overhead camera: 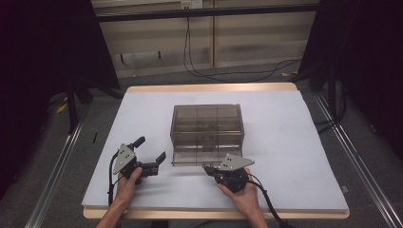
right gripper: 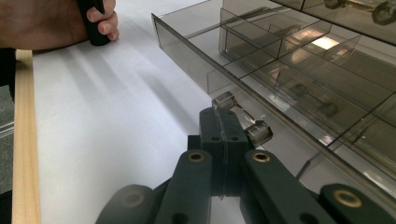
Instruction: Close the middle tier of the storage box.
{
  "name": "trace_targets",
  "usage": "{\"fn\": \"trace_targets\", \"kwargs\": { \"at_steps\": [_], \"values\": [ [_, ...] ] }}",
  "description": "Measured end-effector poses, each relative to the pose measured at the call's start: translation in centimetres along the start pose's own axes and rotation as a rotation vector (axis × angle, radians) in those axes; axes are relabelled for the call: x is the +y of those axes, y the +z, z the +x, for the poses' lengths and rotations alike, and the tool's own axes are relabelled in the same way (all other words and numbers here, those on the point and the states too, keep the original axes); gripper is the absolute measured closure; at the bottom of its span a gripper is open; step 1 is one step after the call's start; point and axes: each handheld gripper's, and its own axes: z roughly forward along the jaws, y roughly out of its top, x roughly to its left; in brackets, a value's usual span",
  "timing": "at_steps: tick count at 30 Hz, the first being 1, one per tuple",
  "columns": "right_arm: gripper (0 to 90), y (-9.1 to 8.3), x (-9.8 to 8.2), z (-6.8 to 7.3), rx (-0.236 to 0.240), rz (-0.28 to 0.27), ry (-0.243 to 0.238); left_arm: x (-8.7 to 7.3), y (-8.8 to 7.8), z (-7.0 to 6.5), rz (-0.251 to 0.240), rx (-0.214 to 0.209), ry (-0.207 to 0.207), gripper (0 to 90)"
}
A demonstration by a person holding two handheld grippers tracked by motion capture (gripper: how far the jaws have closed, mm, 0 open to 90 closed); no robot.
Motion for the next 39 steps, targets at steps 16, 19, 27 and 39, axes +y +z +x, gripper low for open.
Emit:
{"fn": "trace_targets", "kwargs": {
  "at_steps": [16,19,27,39],
  "values": [
    [90.0,0.05,0.06,-0.16,-0.002,0.018,0.007,0.01,0.00,0.02,0.000,0.001,0.001,0.8],
    [90.0,0.13,0.04,-0.21,0.000,0.017,0.007,0.01,0.00,0.03,0.001,0.001,0.002,0.8],
    [90.0,0.15,0.09,-0.41,-0.012,0.014,0.013,0.01,-0.01,0.07,0.002,0.003,0.003,0.8],
    [90.0,0.43,0.41,-0.65,-0.016,0.014,0.012,0.01,-0.01,0.05,0.001,0.002,0.003,0.8]
  ]
}}
